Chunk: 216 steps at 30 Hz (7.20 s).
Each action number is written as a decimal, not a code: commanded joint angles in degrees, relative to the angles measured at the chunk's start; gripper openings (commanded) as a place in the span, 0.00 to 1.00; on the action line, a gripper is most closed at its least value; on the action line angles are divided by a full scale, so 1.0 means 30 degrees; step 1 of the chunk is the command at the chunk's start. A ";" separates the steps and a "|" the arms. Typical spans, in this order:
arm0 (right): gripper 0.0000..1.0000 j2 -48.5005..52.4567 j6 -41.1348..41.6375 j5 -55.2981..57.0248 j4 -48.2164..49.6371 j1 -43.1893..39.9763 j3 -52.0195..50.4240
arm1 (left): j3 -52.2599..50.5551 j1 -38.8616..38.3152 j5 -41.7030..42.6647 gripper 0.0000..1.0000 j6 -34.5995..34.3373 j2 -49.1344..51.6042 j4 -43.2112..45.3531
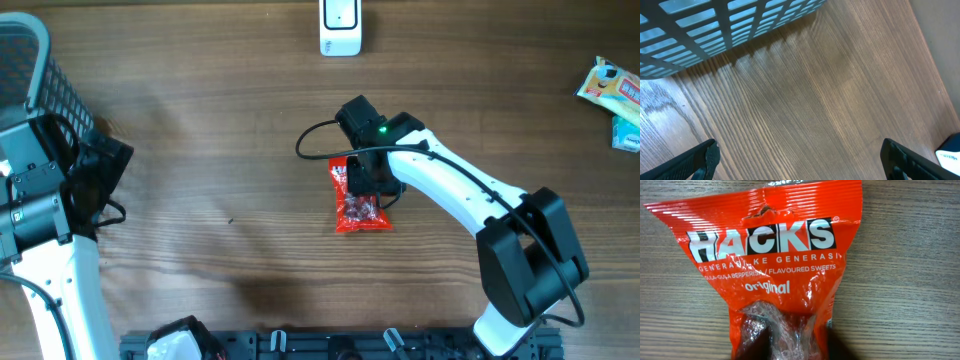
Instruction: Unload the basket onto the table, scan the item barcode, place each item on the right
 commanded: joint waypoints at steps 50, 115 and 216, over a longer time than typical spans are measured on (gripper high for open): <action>0.04 0.0204 0.1428 -1.8935 1.0899 -0.8903 0.2127 | 0.0036 0.0124 -0.0255 1.00 -0.0240 0.0073 0.0044; 0.04 0.4874 -0.3067 1.5846 1.1941 -0.9224 0.6929 | 0.0036 0.0124 -0.0255 1.00 -0.0240 0.0073 0.0044; 1.00 -1.9351 -0.6426 -0.4809 0.6127 -0.4641 -0.8276 | 0.0036 0.0124 -0.0255 1.00 -0.0240 0.0073 0.0044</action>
